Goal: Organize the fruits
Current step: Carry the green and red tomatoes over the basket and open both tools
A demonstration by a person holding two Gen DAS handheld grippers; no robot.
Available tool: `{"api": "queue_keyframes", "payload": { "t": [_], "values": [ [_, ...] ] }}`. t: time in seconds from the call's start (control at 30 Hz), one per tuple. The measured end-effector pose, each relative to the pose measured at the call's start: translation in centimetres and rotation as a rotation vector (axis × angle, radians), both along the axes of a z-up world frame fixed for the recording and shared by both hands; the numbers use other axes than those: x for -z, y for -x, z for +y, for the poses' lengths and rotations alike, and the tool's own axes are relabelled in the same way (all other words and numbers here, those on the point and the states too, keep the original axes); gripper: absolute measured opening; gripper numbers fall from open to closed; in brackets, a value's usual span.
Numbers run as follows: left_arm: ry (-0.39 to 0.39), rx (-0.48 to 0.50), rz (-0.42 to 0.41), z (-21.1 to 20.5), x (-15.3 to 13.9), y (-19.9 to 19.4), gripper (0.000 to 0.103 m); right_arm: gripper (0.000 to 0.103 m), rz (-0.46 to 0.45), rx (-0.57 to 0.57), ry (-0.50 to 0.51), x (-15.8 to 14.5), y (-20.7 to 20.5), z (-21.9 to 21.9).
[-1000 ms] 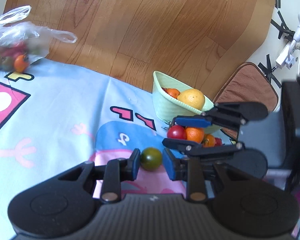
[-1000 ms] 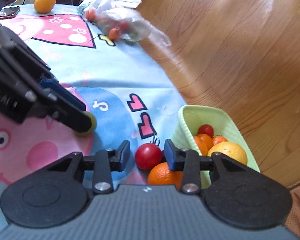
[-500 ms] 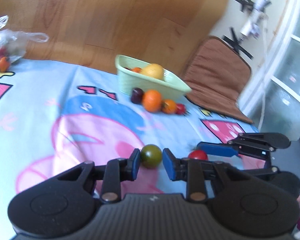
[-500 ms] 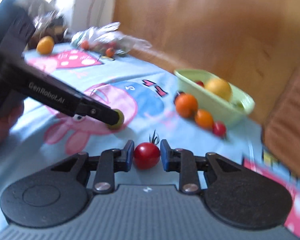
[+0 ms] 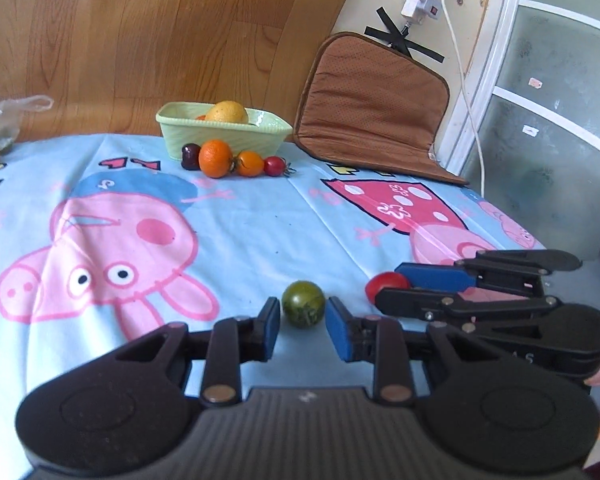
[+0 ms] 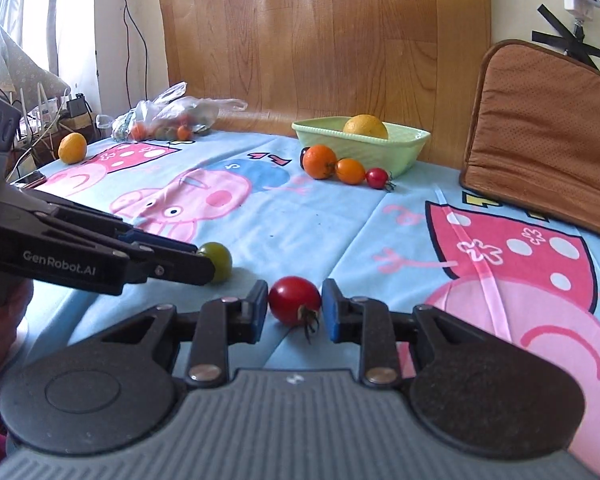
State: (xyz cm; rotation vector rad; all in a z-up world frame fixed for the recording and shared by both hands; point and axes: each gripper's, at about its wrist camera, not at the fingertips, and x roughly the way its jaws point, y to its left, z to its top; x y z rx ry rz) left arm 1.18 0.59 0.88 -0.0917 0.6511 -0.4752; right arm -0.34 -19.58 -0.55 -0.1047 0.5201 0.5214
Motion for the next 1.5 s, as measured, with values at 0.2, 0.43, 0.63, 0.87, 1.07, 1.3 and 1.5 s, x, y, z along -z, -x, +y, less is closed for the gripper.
{"api": "queue_keyframes", "payload": {
  "t": [0.2,0.43,0.63,0.87,1.07,1.3,1.5],
  "values": [
    [-0.064,-0.002,-0.029,-1.0,-0.8,0.0,0.040,0.033,0.017,0.003,-0.020,0.5,0.4,-0.2],
    [-0.075,0.012,0.006,-1.6,0.3,-0.8,0.032,0.033,0.040,-0.006,-0.035,0.8,0.3,-0.3],
    [-0.030,0.043,0.017,-1.5,-0.1,-1.8,0.027,0.031,0.044,-0.005,-0.061,0.6,-0.5,-0.3],
    [0.017,0.031,-0.009,-0.9,-2.1,-5.6,0.027,0.032,0.024,-0.015,-0.094,-0.7,-3.6,0.6],
    [0.012,0.007,-0.077,-0.4,-4.8,-10.3,0.027,0.031,-0.054,-0.009,-0.108,-2.8,-8.2,1.1],
    [0.012,-0.052,-0.103,-0.7,-6.2,-18.6,0.027,0.032,-0.111,0.085,-0.147,-4.4,-16.0,0.8],
    [-0.009,-0.078,-0.048,-1.7,-4.4,-24.2,0.027,0.032,-0.079,0.140,-0.142,-2.7,-20.6,0.4]
  ]
}}
